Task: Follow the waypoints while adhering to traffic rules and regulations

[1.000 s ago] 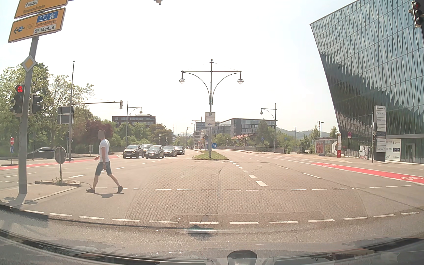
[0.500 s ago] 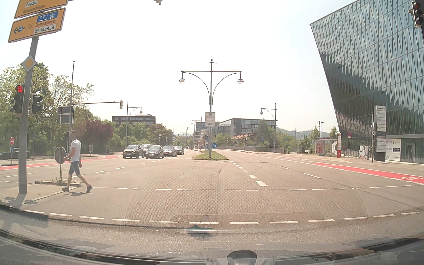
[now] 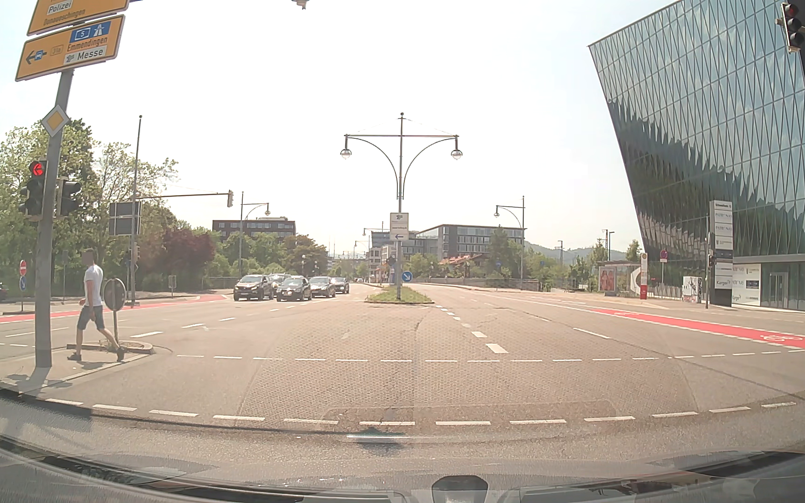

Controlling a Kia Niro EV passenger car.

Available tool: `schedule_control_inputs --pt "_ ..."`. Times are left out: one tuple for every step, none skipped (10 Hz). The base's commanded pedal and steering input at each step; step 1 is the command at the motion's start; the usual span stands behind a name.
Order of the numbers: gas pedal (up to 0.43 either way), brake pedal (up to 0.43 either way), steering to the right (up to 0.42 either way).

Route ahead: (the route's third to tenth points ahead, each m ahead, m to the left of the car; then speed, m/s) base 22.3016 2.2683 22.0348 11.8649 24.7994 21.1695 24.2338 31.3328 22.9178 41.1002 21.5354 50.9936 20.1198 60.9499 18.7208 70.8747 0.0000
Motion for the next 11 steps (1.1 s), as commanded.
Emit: schedule_control_inputs --pt "0.0 0.28 -0.006" --pt "0.0 0.28 -0.006" --pt "0.0 0.28 -0.006" --pt "0.0 0.28 -0.006" --pt "0.0 0.28 -0.006" --pt "0.0 0.28 -0.006" --pt "0.0 0.28 -0.006" --pt "0.0 0.28 -0.006" --pt "0.0 0.28 -0.006" --pt "0.0 0.28 -0.006" --pt "0.0 0.28 -0.006"
